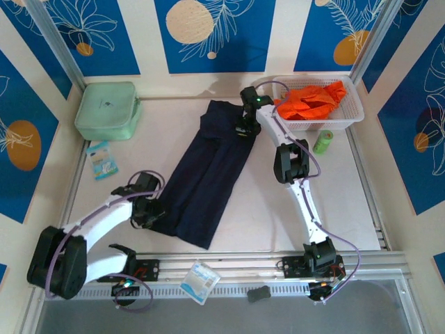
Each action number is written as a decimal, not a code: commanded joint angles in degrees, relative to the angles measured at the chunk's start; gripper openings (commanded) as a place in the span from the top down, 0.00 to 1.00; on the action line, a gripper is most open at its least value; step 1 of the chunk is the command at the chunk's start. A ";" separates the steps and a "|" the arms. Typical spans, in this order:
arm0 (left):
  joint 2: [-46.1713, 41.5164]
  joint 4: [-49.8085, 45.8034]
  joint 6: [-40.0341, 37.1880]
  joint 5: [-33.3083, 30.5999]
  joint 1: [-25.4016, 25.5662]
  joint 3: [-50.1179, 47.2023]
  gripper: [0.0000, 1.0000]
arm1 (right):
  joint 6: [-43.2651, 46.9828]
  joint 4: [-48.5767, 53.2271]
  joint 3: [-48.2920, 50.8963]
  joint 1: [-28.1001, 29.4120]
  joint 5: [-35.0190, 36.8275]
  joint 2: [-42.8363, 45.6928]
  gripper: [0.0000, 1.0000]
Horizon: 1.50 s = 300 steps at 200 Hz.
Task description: Fold and stack the t-shirts
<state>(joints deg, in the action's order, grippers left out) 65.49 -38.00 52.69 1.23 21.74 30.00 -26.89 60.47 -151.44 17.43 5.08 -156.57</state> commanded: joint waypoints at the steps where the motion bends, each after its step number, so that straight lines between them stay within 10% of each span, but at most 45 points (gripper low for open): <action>1: -2.69 -4.51 7.76 3.29 3.22 -1.58 0.47 | 5.09 -1.67 -0.88 -3.60 -4.68 -3.10 1.00; 71: 0.10 -6.64 8.48 2.25 12.01 7.61 0.34 | 7.40 -2.34 -4.07 -4.33 -13.44 1.36 0.97; 174: 27.19 -4.85 -11.72 -2.74 8.85 26.09 0.46 | -7.50 -17.54 55.25 2.75 -2.74 42.21 0.94; 300: 25.44 1.61 2.41 3.42 21.41 9.88 0.51 | -3.25 -9.82 37.67 3.64 6.93 18.98 1.00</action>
<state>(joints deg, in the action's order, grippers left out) 89.34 -34.41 47.57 -1.54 38.94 46.78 -34.00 47.22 -109.62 21.30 9.08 -133.38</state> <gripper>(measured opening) 0.482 0.043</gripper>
